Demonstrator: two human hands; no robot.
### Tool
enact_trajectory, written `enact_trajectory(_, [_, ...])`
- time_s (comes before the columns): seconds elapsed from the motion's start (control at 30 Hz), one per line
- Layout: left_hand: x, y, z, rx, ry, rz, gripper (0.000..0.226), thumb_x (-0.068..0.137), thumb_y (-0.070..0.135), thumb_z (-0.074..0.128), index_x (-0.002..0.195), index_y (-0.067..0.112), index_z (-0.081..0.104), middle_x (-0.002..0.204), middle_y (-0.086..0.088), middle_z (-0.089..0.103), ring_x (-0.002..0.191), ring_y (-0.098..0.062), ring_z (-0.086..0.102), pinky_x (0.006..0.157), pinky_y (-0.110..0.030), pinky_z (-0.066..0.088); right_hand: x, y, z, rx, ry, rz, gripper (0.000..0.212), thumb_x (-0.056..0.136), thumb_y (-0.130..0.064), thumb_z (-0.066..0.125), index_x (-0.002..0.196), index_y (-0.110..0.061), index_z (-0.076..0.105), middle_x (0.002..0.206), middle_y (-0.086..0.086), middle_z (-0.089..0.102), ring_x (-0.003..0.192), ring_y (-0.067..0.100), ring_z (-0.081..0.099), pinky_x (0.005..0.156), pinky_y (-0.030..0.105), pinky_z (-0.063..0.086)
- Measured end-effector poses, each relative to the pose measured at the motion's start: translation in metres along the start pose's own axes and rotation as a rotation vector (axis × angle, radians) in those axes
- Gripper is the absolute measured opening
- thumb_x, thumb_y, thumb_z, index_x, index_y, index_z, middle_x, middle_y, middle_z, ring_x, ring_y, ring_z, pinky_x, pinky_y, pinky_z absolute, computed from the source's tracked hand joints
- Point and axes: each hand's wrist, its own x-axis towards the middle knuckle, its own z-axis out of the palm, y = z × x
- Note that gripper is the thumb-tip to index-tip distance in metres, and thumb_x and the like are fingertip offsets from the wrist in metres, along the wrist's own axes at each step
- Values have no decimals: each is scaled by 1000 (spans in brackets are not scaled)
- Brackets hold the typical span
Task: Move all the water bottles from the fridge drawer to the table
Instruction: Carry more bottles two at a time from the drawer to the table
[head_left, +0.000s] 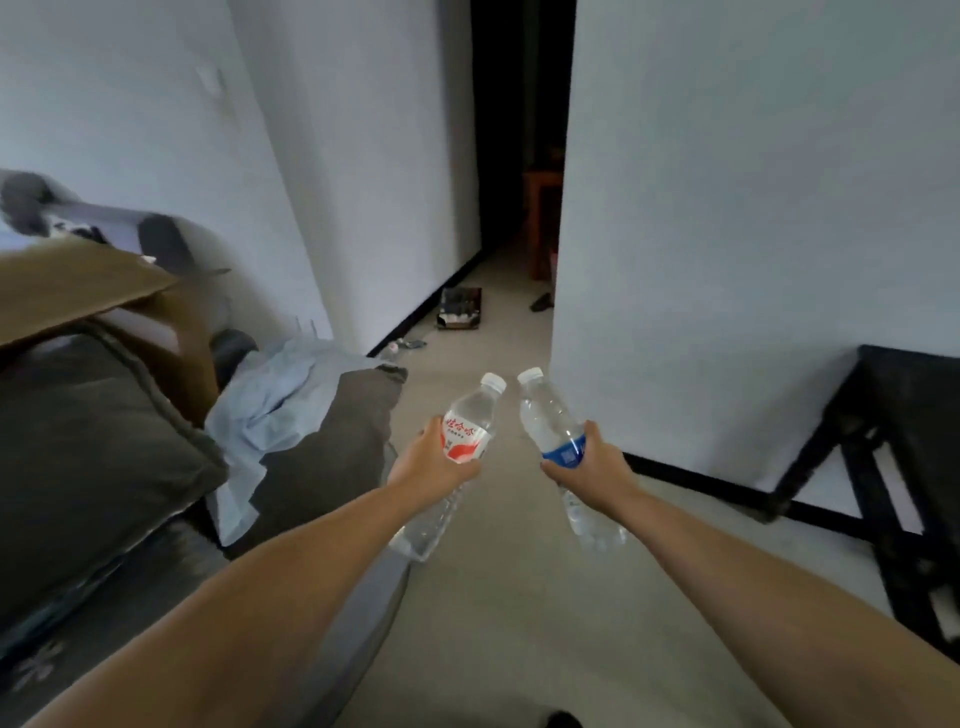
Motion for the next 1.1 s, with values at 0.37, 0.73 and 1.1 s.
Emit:
enact_trajectory(0.37, [200,149,105,-140,-241,210,67,71,31,77,126,22,39,118,-3,54,101,-19,58,85,-37,54,159,81,-138,-49,189,137,64,81,-37,71,130,-14,37,101,0,56,87,18,56,74,30,47])
enact_trajectory(0.73, [307,328,232,-20,-400,438,67,75,38,74,128,20,38,111,-1,57,96,-20,57,82,-35,51,213,182,-279,48,479,389,60,82,-32,72,129,-15,38,100,-1,60,84,13,61,72,27,50])
enact_trajectory(1.1, [389,491,391,28,-731,708,67,79,37,73,132,20,36,118,-3,55,103,-21,58,87,-34,53,251,277,-387,120,815,691,62,85,-35,68,133,-20,32,103,-4,57,88,13,61,76,29,50])
